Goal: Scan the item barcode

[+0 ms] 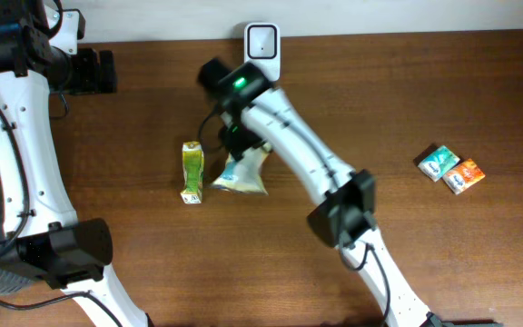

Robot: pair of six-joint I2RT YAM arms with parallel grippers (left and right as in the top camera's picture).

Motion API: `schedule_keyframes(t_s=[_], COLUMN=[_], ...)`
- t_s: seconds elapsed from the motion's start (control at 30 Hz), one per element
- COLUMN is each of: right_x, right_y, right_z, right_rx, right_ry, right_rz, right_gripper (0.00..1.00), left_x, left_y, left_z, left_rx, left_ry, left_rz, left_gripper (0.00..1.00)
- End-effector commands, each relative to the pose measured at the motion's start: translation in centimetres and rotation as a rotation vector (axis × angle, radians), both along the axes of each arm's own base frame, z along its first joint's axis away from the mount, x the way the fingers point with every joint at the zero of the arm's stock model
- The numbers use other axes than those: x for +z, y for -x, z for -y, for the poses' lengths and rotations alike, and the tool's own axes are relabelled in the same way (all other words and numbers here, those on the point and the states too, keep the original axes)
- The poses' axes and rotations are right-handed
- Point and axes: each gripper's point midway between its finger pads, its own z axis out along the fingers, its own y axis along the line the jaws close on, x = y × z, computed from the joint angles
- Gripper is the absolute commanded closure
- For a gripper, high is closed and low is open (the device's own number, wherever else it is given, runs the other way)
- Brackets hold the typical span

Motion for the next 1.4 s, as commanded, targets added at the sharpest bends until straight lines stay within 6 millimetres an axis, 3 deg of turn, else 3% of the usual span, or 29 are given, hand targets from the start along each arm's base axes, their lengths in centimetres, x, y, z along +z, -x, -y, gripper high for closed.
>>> schedule_keyframes(t_s=[0.0,0.1,0.23,0.33,0.57,0.77,1.0,1.17,1.37], right_x=[4.9,4.0,3.9,3.9,3.7,1.6,-3.8,-5.5,-7.2], right_y=[-3.2,-4.6,-6.2,-6.5,-6.6,-5.4,-2.6,-0.9,-2.8], right_z=[5.1,9.2,13.9,15.2,15.5,15.6,11.8,6.3,3.6], right_rx=[-0.273,-0.395,-0.498,-0.498,-0.490,-0.504,-0.468,-0.388,-0.476], right_ry=[-0.202,-0.292,-0.312,-0.334,-0.328,-0.296,-0.329,-0.491,-0.487], right_rz=[0.005,-0.087,-0.086,-0.093,-0.093,-0.172,-0.358,-0.462,-0.372], right_gripper=[0.24,0.24,0.24,0.24,0.18,0.17,0.17,0.18,0.18], left_x=[0.0,0.0,0.0,0.0,0.0,0.0,0.0,0.0,0.0], left_y=[0.0,0.0,0.0,0.0,0.0,0.0,0.0,0.0,0.0], left_z=[-0.3,-0.3,-0.3,-0.3,-0.3,-0.3,-0.3,-0.3,-0.3], left_rx=[-0.006,-0.006,-0.005,-0.006,-0.005,-0.006,-0.006,-0.006,-0.006], left_ry=[-0.003,-0.003,-0.003,-0.003,-0.003,-0.003,-0.003,-0.003,-0.003], left_rz=[0.001,0.001,0.001,0.001,0.001,0.001,0.001,0.001,0.001], left_gripper=[0.01,0.01,0.01,0.01,0.01,0.01,0.01,0.01,0.01])
